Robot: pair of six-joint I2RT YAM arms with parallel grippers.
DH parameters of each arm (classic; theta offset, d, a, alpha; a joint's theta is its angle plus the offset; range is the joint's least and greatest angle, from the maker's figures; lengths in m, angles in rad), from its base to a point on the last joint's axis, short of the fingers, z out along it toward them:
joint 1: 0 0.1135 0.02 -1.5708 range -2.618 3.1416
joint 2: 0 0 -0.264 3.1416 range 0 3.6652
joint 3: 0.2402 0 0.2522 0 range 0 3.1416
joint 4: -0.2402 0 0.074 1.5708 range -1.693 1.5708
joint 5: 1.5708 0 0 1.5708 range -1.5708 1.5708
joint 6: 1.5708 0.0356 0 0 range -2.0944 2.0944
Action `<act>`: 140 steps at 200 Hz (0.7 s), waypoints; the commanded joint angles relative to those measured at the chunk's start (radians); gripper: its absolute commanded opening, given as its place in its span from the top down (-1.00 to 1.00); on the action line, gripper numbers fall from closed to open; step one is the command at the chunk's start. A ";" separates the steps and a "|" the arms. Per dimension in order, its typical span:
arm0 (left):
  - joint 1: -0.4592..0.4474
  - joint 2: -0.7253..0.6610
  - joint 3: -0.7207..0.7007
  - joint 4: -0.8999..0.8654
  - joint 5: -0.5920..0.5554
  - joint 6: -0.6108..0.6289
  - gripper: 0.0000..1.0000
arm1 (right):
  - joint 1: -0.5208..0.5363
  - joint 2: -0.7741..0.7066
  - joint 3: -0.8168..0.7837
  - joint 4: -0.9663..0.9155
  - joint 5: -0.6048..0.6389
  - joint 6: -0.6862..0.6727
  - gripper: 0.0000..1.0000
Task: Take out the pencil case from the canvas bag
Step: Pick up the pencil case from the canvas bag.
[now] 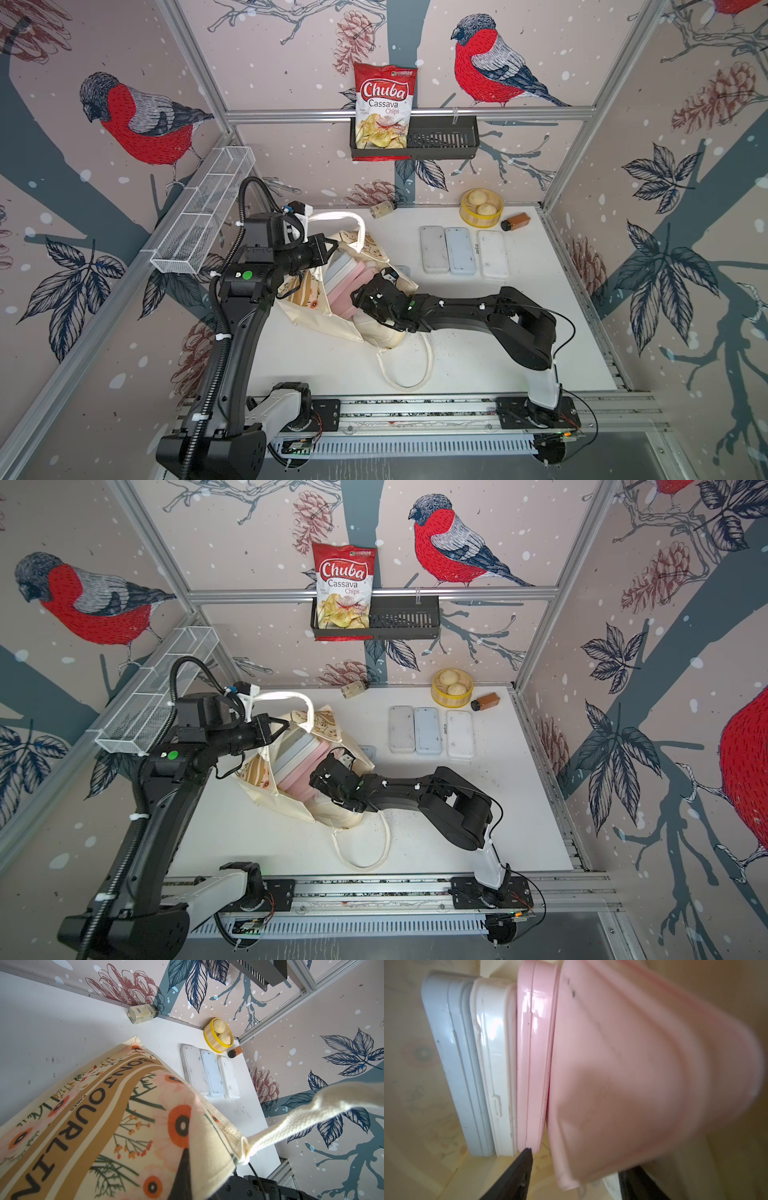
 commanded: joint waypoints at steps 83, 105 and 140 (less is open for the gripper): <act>0.001 -0.008 0.012 0.095 0.046 0.002 1.00 | -0.009 -0.009 -0.039 0.088 0.053 0.072 -0.25; 0.002 -0.009 0.017 0.083 0.050 0.018 1.00 | -0.008 -0.012 -0.043 0.112 0.063 0.072 -0.21; 0.002 -0.008 0.021 0.076 0.056 0.022 1.00 | -0.003 -0.012 -0.047 0.143 0.074 0.067 -0.13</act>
